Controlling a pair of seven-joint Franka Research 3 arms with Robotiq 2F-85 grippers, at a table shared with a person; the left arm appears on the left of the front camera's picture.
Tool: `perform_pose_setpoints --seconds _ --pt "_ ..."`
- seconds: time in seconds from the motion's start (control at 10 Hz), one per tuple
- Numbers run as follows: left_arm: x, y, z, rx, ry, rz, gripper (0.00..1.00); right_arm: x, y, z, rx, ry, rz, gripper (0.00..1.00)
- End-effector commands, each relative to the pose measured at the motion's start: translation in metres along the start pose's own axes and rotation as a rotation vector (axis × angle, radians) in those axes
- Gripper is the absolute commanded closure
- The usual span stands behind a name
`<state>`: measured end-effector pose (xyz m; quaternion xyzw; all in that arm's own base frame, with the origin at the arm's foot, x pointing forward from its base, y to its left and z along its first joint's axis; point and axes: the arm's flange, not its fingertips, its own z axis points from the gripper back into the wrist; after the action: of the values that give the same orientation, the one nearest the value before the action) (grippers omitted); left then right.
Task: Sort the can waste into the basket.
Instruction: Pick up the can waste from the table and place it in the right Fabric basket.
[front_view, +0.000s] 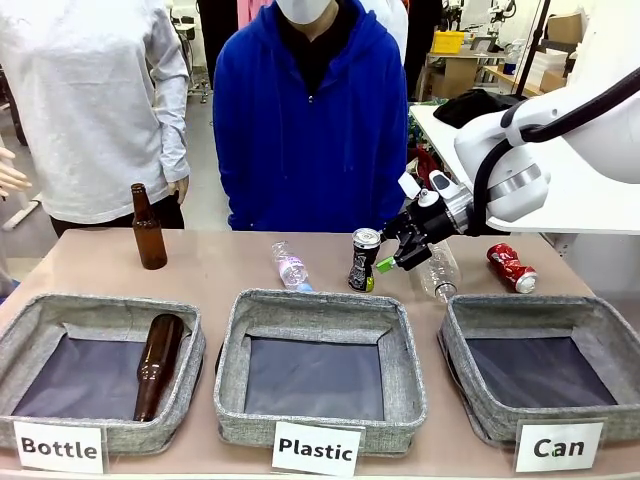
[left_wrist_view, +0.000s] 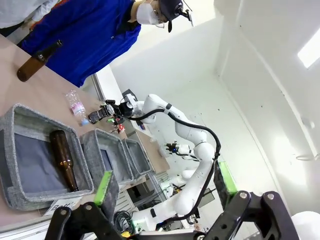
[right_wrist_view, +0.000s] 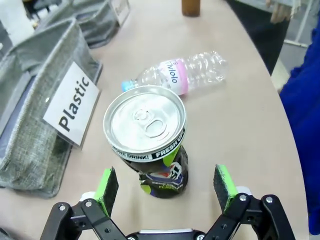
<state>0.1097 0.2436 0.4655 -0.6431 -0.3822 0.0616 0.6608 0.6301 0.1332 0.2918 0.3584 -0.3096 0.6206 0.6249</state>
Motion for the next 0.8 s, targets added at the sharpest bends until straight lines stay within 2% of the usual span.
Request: perform_pose_setpoints --seconds 0.0,0.2,0.3,0.6,0.7 --pt "-0.003 -0.006 0.009 0.012 -0.040 -0.021 0.00 -0.001 -0.010 -0.009 -0.005 -0.088 -0.006 0.00" --pt "0.000 0.000 0.003 0.008 -0.012 0.001 0.00 -0.001 -0.012 -0.014 0.005 -0.110 -0.018 0.00" --pt "-0.002 0.006 -0.009 0.055 0.017 0.002 0.00 -0.001 -0.011 -0.015 0.009 -0.110 -0.022 0.00" --pt "-0.003 0.059 -0.084 0.323 0.090 0.007 0.00 0.000 -0.010 -0.017 0.023 -0.136 -0.029 0.00" --pt "-0.003 0.081 -0.104 0.395 0.078 0.010 0.00 0.000 -0.010 -0.016 0.031 -0.151 -0.040 0.00"
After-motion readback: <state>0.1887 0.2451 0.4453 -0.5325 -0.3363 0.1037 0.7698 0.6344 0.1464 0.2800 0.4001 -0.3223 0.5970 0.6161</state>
